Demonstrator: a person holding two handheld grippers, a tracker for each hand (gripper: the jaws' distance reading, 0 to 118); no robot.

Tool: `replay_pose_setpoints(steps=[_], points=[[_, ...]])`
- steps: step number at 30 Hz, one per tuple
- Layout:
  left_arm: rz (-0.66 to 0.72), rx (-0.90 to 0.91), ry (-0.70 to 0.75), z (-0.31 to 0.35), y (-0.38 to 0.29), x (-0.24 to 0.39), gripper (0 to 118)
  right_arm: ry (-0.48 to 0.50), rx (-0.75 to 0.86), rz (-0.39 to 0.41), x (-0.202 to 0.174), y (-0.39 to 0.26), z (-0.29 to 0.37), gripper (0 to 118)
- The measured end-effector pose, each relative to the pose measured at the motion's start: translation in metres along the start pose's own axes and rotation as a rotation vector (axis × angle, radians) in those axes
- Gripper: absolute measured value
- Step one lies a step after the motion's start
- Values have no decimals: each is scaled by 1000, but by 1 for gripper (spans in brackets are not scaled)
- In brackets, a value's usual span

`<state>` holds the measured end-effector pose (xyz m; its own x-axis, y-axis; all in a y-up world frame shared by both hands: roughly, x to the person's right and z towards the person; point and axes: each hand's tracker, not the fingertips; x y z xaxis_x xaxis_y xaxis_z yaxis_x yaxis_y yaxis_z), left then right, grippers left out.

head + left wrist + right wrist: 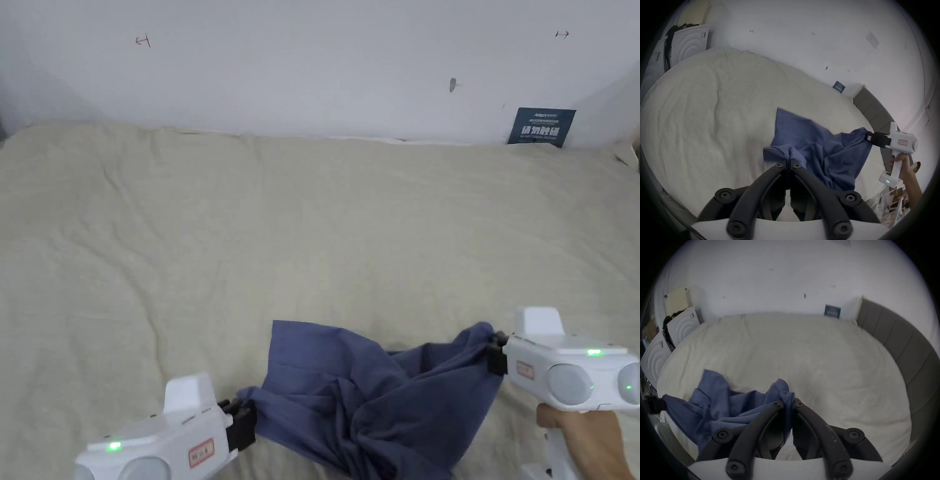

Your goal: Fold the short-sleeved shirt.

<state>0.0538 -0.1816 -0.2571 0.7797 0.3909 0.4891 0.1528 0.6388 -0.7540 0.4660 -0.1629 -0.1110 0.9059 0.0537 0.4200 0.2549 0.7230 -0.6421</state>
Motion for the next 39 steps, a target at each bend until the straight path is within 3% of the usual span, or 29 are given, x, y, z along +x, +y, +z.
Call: replay_pose_setpoints(steps=[9, 16, 23, 29, 34, 39], points=[[-30, 226, 35, 52, 134, -13, 4, -14, 270, 55, -7, 98, 101, 10], [22, 337, 146, 91, 265, -21, 4, -61, 413, 17, 9, 179, 139, 10], [-108, 487, 304, 116, 361, -6, 4, -46, 529, -49, 30, 247, 141, 10], [-231, 526, 442, 104, 401, -6, 4, -58, 538, -34, 27, 270, 115, 10], [-114, 509, 391, 81, 418, -25, 4, -52, 529, -71, 25, 280, 86, 10], [-162, 495, 429, 41, 414, -34, 4, -71, 509, -61, 21, 281, 51, 10]])
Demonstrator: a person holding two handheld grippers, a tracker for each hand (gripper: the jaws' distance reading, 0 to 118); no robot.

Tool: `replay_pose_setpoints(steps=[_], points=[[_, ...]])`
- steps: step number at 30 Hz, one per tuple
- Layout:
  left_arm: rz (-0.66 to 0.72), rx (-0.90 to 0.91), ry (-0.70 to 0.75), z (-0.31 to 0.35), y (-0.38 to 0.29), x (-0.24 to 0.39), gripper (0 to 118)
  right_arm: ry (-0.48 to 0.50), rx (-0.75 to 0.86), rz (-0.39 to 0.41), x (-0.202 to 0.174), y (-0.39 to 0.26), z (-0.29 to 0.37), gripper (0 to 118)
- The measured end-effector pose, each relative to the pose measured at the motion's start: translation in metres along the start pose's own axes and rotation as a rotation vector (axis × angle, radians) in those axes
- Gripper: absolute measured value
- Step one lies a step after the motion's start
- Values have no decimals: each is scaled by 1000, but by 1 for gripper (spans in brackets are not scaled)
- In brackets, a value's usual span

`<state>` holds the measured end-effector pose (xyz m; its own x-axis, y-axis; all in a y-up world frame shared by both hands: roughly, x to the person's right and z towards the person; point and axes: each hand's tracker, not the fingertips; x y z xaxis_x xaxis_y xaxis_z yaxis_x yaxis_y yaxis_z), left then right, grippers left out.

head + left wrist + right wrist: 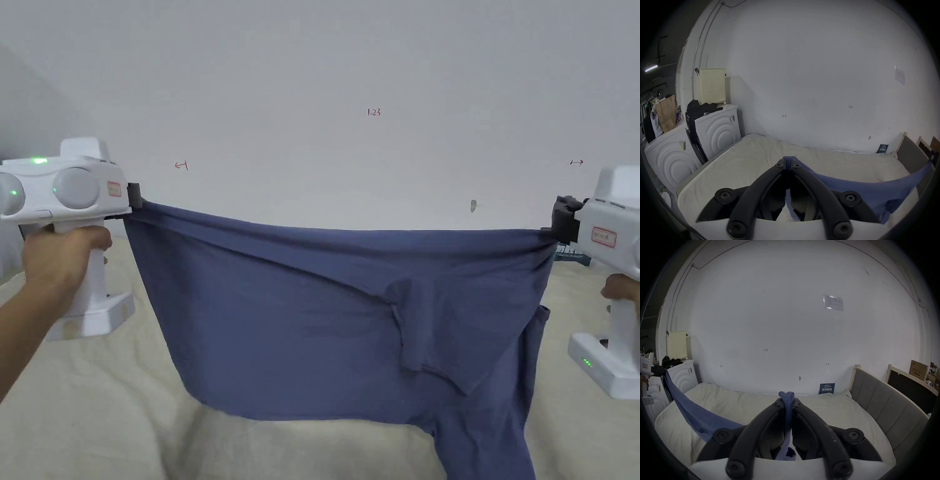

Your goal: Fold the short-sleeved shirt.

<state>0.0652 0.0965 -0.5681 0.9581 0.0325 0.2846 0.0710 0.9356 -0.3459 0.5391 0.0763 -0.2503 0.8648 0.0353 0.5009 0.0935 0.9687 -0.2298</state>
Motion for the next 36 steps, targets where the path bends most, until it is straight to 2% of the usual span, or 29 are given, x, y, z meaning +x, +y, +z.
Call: replay_pose_setpoints(steps=[6, 13, 17, 22, 28, 36], points=[[-20, -85, 7, -29, -52, -1, 4, -6, -71, 3, -3, -45, -24, 10], [-7, -224, -4, -29, -141, -15, 4, -5, -194, -46, 0, -123, -19, 10], [-4, -287, -20, -2, -197, -29, 4, 4, -249, -91, -3, -169, 20, 10], [13, -379, -25, 53, -266, -52, 4, 6, -305, -96, -7, -221, 88, 10], [29, -478, -10, 111, -339, -83, 4, 6, -381, -148, -3, -283, 163, 10], [20, -555, 15, 187, -399, -115, 4, -1, -460, -210, 12, -343, 245, 10]])
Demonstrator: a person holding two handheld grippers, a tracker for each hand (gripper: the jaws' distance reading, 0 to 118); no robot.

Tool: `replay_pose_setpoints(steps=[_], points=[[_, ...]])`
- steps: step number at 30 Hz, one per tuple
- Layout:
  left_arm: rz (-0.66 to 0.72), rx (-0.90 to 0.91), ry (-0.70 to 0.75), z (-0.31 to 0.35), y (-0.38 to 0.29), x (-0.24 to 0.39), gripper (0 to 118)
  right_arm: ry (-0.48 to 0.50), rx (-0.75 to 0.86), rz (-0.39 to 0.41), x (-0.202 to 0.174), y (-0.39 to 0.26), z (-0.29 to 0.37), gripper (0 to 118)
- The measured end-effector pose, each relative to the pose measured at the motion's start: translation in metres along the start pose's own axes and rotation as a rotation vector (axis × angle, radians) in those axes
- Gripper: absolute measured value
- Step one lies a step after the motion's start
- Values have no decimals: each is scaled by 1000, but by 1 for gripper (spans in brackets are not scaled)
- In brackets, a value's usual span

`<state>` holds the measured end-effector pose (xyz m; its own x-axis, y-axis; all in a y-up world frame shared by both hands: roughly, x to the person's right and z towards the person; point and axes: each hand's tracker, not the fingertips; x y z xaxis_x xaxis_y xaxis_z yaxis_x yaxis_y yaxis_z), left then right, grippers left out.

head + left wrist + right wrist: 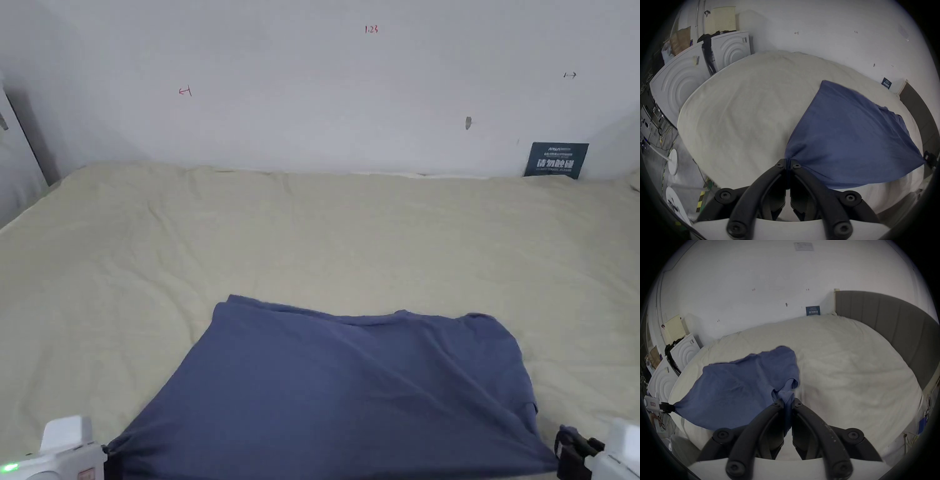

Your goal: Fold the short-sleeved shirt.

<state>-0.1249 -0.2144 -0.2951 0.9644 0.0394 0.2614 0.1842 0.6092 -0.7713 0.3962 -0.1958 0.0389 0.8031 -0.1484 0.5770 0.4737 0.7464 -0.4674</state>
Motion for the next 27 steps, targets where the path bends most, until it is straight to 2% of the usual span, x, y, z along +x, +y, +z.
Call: replay_pose_setpoints(steps=[5, 10, 13, 20, 21, 22, 24, 25, 26, 27], points=[[20, -73, 14, 6, -36, -13, 4, -40, -100, 2, 7, -42, 9, 10], [17, -168, 54, -10, -58, -14, 4, -102, -291, -8, 11, -71, -15, 10], [16, -208, 67, -22, -67, -15, 4, -116, -356, -49, 18, -82, -29, 10], [40, -227, 81, -31, -68, -6, 5, -118, -320, -33, -2, -72, -14, 13], [43, -226, 80, -31, -66, -5, 9, -115, -312, -33, -4, -70, -11, 20], [52, -229, 82, -30, -63, -3, 25, -118, -293, -23, 3, -67, -13, 45], [67, -210, 99, -19, -53, 1, 67, -122, -219, 1, -1, -52, -3, 82], [80, -167, 71, -11, -44, 3, 96, -118, -171, 7, -4, -41, 4, 100], [94, -117, 35, -3, -35, 6, 111, -115, -124, 13, -6, -24, 10, 107], [110, -61, 20, 8, -25, 11, 116, -111, -76, 20, -10, -13, 17, 107]])
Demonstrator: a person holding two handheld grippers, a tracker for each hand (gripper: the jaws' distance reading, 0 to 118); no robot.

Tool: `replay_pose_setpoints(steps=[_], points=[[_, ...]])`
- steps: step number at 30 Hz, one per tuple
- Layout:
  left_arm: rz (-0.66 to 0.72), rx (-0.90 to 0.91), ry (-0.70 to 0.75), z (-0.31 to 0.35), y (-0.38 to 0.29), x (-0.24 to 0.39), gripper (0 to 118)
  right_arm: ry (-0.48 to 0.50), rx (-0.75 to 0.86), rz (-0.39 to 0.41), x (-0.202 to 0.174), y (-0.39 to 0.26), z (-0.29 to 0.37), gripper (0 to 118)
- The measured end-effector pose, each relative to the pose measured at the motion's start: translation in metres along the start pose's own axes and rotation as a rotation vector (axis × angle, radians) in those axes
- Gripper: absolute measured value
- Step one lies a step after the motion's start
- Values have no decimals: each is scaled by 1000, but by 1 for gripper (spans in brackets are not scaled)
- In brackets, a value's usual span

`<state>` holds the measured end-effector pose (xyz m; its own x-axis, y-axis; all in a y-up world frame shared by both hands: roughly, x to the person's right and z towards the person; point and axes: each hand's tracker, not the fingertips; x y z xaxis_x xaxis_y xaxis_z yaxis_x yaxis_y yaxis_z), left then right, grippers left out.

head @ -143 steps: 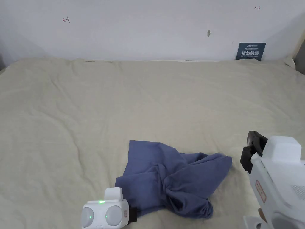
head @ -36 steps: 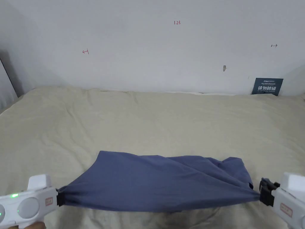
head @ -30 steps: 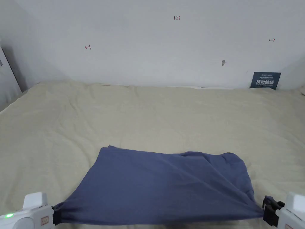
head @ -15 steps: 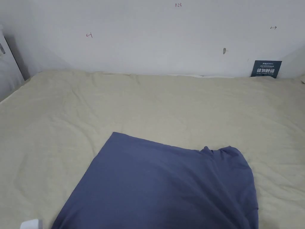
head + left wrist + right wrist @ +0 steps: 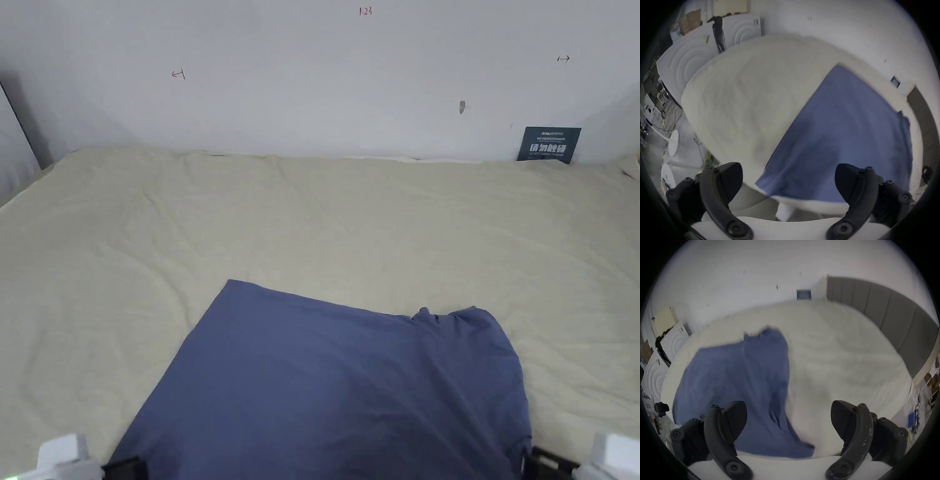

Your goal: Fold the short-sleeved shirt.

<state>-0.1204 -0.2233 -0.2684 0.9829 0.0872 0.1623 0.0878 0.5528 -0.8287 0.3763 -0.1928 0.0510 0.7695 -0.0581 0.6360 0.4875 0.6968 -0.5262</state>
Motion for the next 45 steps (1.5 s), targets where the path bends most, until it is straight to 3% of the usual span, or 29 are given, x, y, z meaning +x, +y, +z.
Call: replay_pose_setpoints(steps=[9, 12, 14, 15, 17, 18, 20, 21, 22, 27, 32, 45], points=[[-66, 562, -153, 120, 83, 71, 113, -17, 470, 30, -30, 99, 87, 107], [-111, 692, -165, 140, 91, 91, 106, -36, 556, 40, -43, 110, 106, 107], [-139, 744, -164, 149, 94, 105, 93, -40, 589, 41, -48, 112, 113, 103], [-145, 761, -171, 151, 93, 109, 83, -45, 602, 40, -49, 114, 115, 96], [-145, 780, -210, 151, 92, 115, 41, -53, 642, 49, -53, 113, 119, 60], [-151, 790, -228, 152, 90, 117, 34, -61, 658, 61, -55, 112, 120, 60], [-155, 784, -243, 149, 88, 123, 16, -72, 674, 72, -56, 111, 120, 40], [-159, 775, -243, 148, 87, 124, 1, -72, 678, 77, -56, 111, 119, 11], [-160, 769, -254, 146, 87, 124, 0, -74, 686, 77, -57, 109, 117, 2], [-163, 708, -270, 128, 96, 130, 0, -67, 672, 94, -56, 111, 110, 1], [-204, 524, -287, 90, 139, 142, 0, -55, 643, 98, -55, 118, 92, 1], [-355, 161, -236, -108, 269, 196, 0, -63, 533, 126, -65, 159, -3, 1]])
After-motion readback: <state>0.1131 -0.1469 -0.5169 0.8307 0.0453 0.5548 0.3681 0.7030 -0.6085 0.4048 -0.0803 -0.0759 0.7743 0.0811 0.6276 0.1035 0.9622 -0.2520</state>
